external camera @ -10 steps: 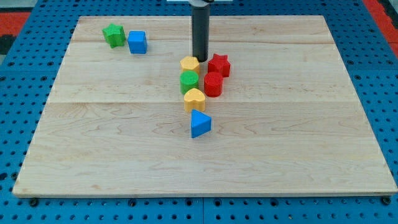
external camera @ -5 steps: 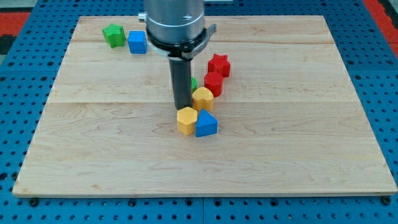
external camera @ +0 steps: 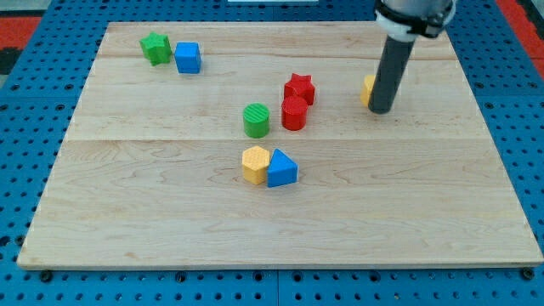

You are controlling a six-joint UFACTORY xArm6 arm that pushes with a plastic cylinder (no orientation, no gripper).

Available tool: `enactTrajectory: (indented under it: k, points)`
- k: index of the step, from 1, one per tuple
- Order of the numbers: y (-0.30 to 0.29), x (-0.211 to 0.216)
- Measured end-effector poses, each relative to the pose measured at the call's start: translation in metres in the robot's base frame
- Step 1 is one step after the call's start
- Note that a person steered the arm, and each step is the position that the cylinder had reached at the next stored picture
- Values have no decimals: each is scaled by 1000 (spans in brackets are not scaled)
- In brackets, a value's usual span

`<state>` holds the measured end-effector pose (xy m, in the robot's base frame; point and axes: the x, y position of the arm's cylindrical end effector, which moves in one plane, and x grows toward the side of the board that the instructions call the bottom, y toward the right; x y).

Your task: Place the yellow heart above the red star

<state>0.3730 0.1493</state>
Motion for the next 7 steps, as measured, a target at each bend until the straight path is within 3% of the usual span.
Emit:
enactTrajectory:
  k: [2,4,6,7]
  points:
    - [-3,-62]
    - [55,-95]
    - [-52,-106]
    - [8,-118]
